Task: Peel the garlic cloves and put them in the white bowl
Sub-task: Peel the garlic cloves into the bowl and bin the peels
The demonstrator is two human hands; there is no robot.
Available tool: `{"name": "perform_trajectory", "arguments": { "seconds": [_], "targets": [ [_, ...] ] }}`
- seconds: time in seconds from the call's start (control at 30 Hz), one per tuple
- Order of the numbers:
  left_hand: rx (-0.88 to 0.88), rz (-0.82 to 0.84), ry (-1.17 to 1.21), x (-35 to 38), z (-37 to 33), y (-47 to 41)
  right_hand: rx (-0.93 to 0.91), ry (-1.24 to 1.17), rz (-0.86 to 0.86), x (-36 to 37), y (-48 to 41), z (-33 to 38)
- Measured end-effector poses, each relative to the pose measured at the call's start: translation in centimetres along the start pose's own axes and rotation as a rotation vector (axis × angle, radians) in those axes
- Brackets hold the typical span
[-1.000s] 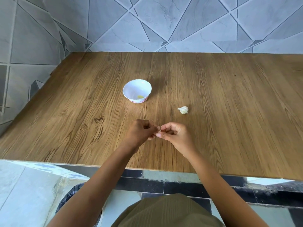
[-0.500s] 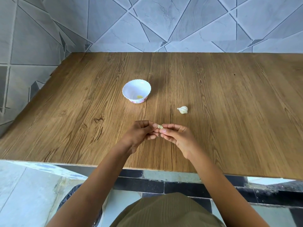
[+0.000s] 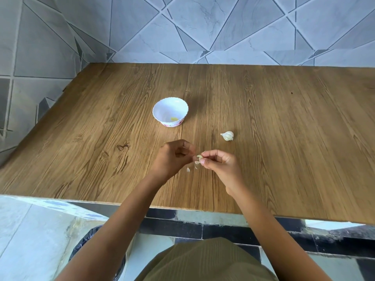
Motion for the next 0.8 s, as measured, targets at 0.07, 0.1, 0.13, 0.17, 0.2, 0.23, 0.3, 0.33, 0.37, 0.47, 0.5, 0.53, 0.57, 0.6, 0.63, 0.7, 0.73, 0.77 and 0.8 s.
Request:
{"name": "perform_trajectory", "arguments": {
  "seconds": [0.07,0.1,0.13,0.17,0.2,0.23,0.3,0.33,0.37,0.47,0.5,0.53,0.57,0.6,0.63,0.7,0.73,0.77,0.8],
  "targets": [
    [0.0,0.08,0.079,0.5,-0.2,0.0,0.008,-0.016,0.004,-0.1,0.0,-0.1],
    [0.01,0.096,0.088,0.6,-0.3,0.0,0.012,-0.028,0.012,-0.1,0.0,-0.1],
    [0.014,0.099,0.1,0.5,-0.3,0.0,0.015,-0.039,0.024,0.0,0.0,-0.1],
    [0.008,0.101,0.123,0.4,-0.2,0.0,0.015,-0.049,0.034,0.2,0.1,-0.1],
    [-0.005,0.107,0.152,0.4,-0.1,0.0,0.015,-0.057,0.043,0.3,0.1,0.0],
    [-0.026,0.116,0.181,0.5,0.0,0.0,0.013,-0.062,0.049,0.4,0.0,0.1],
    [-0.088,0.129,0.241,0.8,0.3,0.1,0.001,-0.045,0.057,0.4,-0.1,0.2],
    [-0.119,0.129,0.275,0.9,0.4,0.1,-0.006,-0.026,0.059,0.4,-0.1,0.3],
    [-0.144,0.126,0.306,1.0,0.5,0.2,-0.01,-0.006,0.056,0.4,-0.1,0.3],
    [-0.194,0.105,0.373,0.8,0.7,0.2,-0.017,0.088,0.024,0.2,-0.1,0.1],
    [-0.204,0.096,0.386,0.7,0.7,0.2,-0.044,0.182,-0.001,0.1,0.0,0.1],
    [-0.208,0.086,0.39,0.6,0.7,0.2,-0.1,0.318,-0.03,0.0,0.0,0.3],
    [-0.208,0.076,0.384,0.5,0.7,0.2,-0.182,0.465,-0.059,-0.1,0.1,0.6],
    [-0.205,0.069,0.37,0.4,0.8,0.2,-0.268,0.59,-0.088,-0.1,0.3,0.8],
    [-0.2,0.066,0.352,0.3,0.8,0.2,-0.34,0.668,-0.116,0.0,0.4,1.1],
    [-0.195,0.062,0.326,0.2,0.9,0.2,-0.414,0.716,-0.152,0.2,0.5,1.5],
    [-0.196,0.061,0.322,0.2,1.0,0.3,-0.428,0.725,-0.151,0.4,0.4,1.6],
    [-0.198,0.057,0.319,0.2,1.0,0.3,-0.438,0.737,-0.135,0.6,0.3,1.7],
    [-0.2,0.052,0.312,0.2,1.1,0.3,-0.446,0.754,-0.115,0.9,0.2,1.6]
  ]
}}
Point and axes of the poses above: each hand's wrist, its own y-axis away from the middle knuckle, its own x-axis out of the palm, z = x × y, the point moved 6 cm from there along -y, towards the middle knuckle, and after that the axes turned 4 degrees about x, right-handed, at the moved point
